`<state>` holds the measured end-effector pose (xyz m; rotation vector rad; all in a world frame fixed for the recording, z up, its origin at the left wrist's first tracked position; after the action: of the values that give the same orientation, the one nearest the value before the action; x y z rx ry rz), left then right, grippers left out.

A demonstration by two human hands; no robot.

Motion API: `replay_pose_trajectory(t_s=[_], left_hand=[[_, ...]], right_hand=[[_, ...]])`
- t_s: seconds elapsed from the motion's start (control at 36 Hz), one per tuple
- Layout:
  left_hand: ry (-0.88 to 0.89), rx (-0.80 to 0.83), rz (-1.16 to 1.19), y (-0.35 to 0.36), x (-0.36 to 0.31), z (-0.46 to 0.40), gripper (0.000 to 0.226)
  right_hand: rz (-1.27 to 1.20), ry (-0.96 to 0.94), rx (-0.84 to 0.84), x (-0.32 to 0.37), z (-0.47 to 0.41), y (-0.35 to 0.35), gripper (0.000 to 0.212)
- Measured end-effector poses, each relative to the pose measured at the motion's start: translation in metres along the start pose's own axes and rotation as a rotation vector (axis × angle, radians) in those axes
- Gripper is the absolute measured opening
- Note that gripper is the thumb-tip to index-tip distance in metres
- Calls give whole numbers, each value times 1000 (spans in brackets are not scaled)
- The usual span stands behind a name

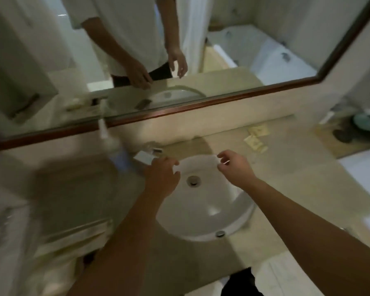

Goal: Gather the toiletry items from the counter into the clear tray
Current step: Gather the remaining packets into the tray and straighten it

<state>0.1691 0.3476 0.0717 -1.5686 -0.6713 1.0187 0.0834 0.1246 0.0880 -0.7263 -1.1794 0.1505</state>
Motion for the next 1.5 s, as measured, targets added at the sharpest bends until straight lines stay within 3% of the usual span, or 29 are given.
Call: replay_pose_trajectory(t_s=[0.11,0.25,0.47,0.64,0.83,1.14,1.31,1.44,1.5], left_hand=[[55,70,13,38,-83,-55,30],[-22,176,38,82,-169,-117,33],[-94,314,17,140,-254,-194,40],[-184,407,-15,186,-281,-238,45],[-187,409,-92,225,-288,-254,73],[-218,360,-213,234,-287,-263,83],[-271,340,-135,230,-288,-261,66],[-315,289,43,223,-286,-258,52],[-344,264,134,218,-284,-256,44]], right_hand=[[2,43,-67,-59,-40,-76,32],[-51,143,-52,-131,-102,-142,27],[-54,195,41,-196,-195,-184,40],[5,148,133,-228,-249,-181,52],[189,35,212,-249,-287,-155,59],[464,-133,320,-245,-307,-138,46],[471,-127,213,-236,-305,-148,43],[380,-28,186,-231,-296,-155,64],[301,26,198,-230,-292,-158,56]])
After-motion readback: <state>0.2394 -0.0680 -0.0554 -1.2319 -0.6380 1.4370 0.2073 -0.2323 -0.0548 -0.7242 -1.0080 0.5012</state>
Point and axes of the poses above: each hand's wrist, its own z-axis away from the middle knuckle, its own y-axis out of the palm, x = y × z, the point moved 2 cm from there along -z, towards the middle knuckle, and after that the axes turned 11 degrees about -z, right-handed, at the moved point
